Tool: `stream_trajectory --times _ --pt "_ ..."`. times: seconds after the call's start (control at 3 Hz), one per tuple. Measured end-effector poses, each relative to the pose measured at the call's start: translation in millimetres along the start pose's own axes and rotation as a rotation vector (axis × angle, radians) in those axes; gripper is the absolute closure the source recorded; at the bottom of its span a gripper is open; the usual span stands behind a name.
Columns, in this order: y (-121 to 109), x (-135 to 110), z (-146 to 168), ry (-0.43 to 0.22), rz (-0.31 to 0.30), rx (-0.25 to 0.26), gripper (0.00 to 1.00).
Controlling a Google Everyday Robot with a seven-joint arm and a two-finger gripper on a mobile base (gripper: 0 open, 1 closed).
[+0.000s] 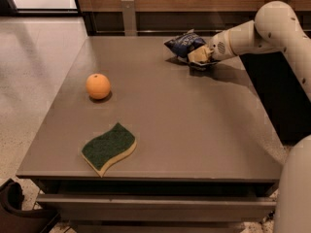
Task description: Move blue chip bag near sponge
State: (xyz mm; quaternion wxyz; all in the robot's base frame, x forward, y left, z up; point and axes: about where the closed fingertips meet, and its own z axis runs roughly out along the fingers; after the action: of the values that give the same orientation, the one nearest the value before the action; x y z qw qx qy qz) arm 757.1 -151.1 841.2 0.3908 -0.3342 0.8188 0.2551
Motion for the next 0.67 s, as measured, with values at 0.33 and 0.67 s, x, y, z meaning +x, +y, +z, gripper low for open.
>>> stream_trajectory --times 0.33,0.67 --pt "24 -24 -57 0.036 -0.058 0.136 1.00" --pt "48 -44 -104 0.050 -0.102 0.226 1.00"
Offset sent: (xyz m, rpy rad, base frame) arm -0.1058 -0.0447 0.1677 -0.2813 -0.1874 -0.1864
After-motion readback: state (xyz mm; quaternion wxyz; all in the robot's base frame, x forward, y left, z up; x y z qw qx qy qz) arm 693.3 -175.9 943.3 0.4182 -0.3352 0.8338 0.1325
